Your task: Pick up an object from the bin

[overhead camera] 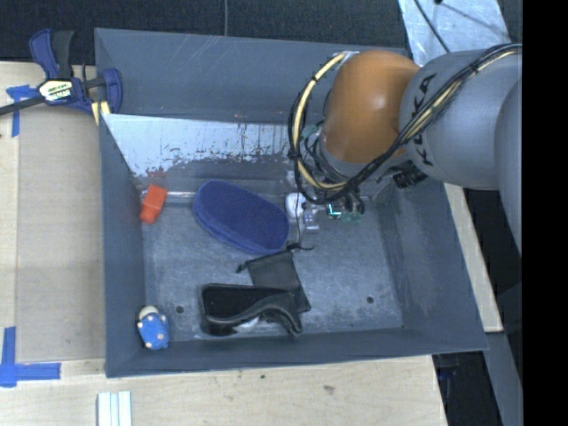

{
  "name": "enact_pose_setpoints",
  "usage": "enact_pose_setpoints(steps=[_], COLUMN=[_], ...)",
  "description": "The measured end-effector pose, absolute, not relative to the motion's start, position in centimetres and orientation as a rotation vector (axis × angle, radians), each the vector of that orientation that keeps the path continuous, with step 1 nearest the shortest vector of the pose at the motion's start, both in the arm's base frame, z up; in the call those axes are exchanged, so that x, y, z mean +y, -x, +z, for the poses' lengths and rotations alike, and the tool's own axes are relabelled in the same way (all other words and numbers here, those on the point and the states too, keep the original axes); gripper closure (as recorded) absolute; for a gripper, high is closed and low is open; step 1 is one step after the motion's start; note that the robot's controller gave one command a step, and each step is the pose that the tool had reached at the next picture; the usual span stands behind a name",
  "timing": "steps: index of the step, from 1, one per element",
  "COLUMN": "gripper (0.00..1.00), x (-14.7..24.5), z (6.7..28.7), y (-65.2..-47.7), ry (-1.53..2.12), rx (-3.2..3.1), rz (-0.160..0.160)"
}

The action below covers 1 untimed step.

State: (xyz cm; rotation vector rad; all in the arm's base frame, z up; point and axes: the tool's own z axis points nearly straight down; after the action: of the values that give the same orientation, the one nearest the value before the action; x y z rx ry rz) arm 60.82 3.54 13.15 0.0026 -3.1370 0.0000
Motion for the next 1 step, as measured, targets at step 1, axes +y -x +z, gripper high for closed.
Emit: enact_pose_setpoints(steps=[1], gripper=[0.00], x=[3.99], z=[7.86], y=[-56.51], ry=[-0.459], rx=[-3.119], rz=[0.001])
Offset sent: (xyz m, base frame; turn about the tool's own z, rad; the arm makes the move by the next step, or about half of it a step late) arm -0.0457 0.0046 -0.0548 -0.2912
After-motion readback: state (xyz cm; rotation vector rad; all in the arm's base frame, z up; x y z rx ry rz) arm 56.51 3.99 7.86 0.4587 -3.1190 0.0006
